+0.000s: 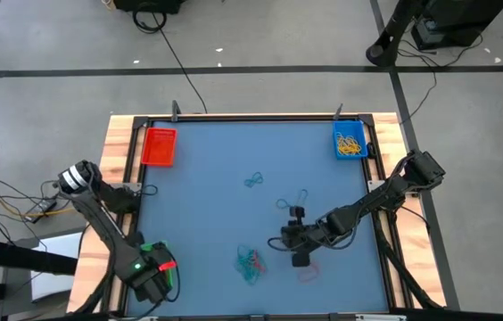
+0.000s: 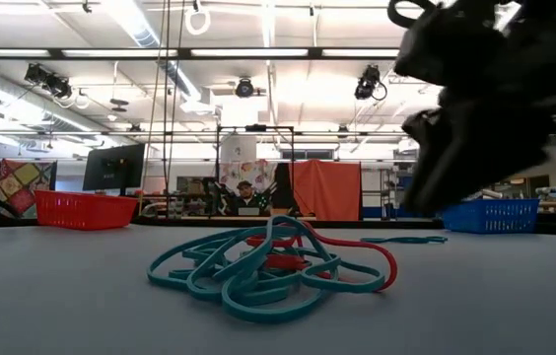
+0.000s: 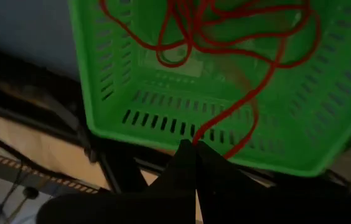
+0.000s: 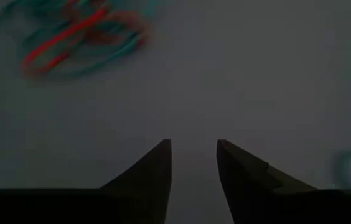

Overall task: Sort rubber bands into baskets
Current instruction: Put the red rubber band into the green basket

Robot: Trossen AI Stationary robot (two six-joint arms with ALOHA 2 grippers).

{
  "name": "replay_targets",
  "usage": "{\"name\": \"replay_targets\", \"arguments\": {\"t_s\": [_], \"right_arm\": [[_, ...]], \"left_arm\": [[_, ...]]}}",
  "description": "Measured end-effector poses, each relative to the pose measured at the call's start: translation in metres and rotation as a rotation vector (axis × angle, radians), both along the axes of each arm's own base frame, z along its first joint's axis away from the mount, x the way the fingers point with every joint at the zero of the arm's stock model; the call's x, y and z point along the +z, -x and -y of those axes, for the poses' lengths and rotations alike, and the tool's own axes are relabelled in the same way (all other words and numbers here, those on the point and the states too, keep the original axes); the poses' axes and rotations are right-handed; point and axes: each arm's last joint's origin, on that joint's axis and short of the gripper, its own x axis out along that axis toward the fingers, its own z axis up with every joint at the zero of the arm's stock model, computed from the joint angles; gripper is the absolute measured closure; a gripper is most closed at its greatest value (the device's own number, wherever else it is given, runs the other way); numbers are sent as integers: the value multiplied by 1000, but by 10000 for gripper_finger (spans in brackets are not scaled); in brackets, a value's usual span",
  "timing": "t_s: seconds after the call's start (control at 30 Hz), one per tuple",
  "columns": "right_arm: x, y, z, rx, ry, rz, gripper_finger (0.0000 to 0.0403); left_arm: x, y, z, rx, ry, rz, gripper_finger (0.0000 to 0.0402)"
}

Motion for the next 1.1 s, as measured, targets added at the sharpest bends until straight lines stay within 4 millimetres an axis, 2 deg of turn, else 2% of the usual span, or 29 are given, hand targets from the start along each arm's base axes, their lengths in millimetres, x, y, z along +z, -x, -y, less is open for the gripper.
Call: {"name": "replay_targets", "arguments": {"t_s": [0.17,0.37,0.47,0.73,0.93,1.1], "right_arm": [[-1,3,-4,169,-88,-106,257],[14,5,-4,185,-44,-277,251],[20,9,-5,197,-41,-372,248],[14,25,-17,184,-116,-476,245],[14,34,-35,199,-157,-480,245],[15,41,-47,196,-160,-458,251]], "left_arm": [[-12,1,-8,-31,-2,-37,399],[-12,-5,-18,-28,-107,22,379],[-12,-9,-21,-18,-124,56,355],[-12,-12,-22,-27,-133,84,260],[-3,-9,-24,-60,-88,93,226],[21,-7,-26,-60,-13,157,225]]}}
